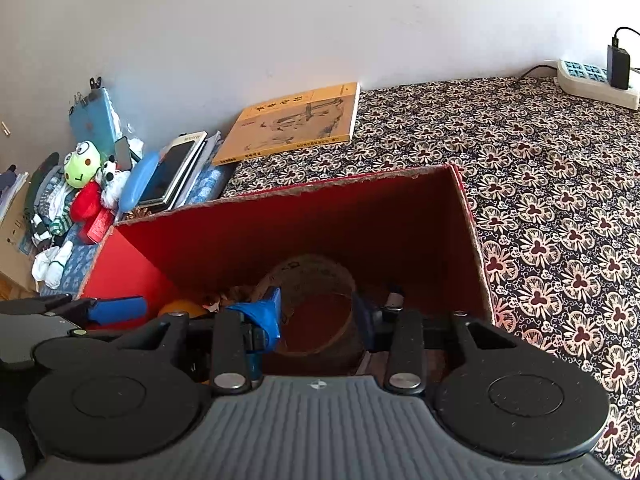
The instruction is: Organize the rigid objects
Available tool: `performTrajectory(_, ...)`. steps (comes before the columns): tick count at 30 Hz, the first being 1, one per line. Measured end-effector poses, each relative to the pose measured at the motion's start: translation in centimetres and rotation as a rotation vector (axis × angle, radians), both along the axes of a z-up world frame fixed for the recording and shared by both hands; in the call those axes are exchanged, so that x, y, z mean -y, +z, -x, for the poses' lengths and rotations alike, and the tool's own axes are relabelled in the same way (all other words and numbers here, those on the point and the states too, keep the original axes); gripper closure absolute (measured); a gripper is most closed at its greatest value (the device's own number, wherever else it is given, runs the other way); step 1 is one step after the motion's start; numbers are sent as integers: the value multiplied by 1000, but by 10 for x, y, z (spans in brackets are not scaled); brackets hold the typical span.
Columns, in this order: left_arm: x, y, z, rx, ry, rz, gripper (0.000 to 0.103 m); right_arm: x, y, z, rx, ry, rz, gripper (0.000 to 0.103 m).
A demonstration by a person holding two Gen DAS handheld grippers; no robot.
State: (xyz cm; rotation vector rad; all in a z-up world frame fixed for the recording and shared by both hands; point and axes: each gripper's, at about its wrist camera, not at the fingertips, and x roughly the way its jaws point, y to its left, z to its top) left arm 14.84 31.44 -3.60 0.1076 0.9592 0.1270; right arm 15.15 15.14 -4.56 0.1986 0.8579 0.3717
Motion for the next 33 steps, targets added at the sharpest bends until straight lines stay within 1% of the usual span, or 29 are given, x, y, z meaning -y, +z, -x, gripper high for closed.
performTrajectory(3, 0, -2, -3, -12, -5, -6, 34, -3, 0, -1, -6, -6, 22, 82)
performTrajectory(11, -3, -5, -5, -19, -21, 24, 34, -2, -2, -3, -9, -17, 29, 82)
performTrajectory(23, -3, -5, -5, -17, -30, 21, 34, -3, -4, -6, -19, -29, 54, 84)
performTrajectory(29, 0, -6, -5, -9, -31, -3, 34, -4, -5, -7, -23, -33, 68, 84)
performTrajectory(33, -1, -5, -6, -9, -27, -2, 34, -4, -5, -7, -23, -33, 68, 84)
